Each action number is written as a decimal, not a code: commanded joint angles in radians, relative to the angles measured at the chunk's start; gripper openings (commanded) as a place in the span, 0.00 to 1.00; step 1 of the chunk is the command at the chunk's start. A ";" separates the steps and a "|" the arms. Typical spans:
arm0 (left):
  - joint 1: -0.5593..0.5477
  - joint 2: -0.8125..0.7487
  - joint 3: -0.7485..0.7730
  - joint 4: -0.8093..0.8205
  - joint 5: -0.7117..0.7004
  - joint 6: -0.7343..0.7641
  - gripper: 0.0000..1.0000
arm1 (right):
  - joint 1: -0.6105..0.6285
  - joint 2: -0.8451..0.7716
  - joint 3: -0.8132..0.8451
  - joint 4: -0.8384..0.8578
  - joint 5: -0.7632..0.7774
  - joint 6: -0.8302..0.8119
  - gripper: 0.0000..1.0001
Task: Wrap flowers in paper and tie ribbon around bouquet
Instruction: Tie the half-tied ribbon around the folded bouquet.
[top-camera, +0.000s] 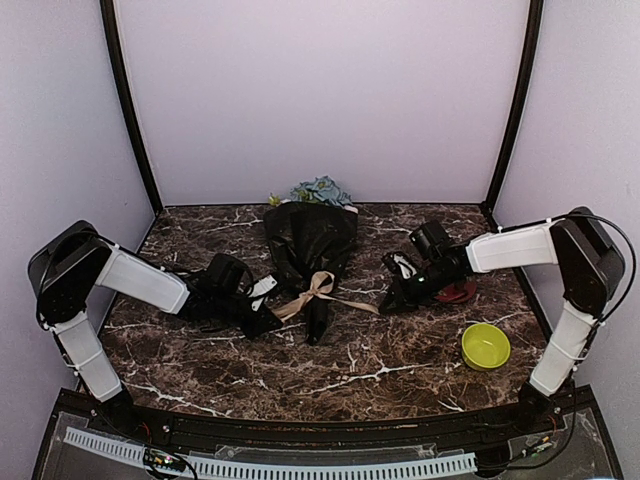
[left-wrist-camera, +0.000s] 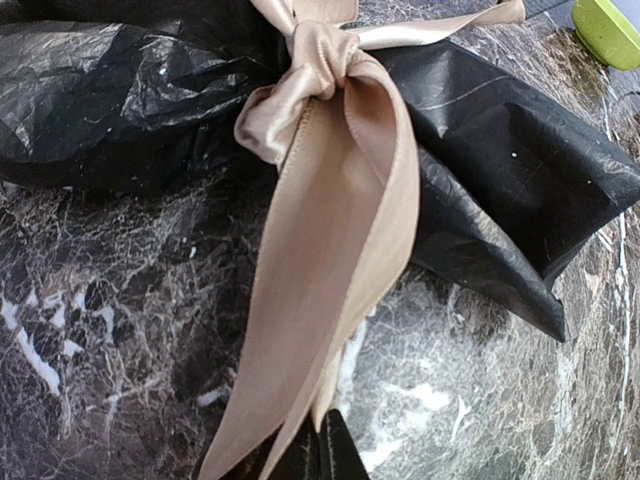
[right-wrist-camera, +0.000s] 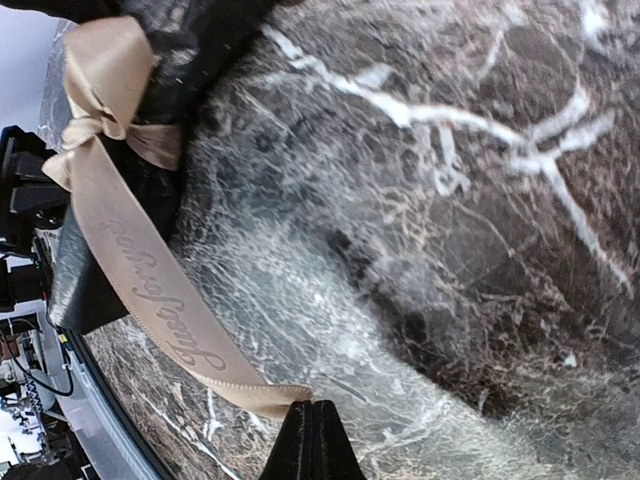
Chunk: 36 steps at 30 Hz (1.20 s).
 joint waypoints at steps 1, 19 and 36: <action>0.013 0.003 0.010 -0.065 -0.013 0.017 0.00 | -0.018 -0.006 -0.042 0.047 0.019 0.020 0.00; 0.013 -0.006 -0.003 -0.019 0.065 0.015 0.00 | 0.005 0.001 0.142 0.049 0.111 0.040 0.52; 0.024 -0.255 -0.068 -0.054 0.000 0.009 0.60 | 0.204 0.330 0.583 0.002 0.305 0.029 0.62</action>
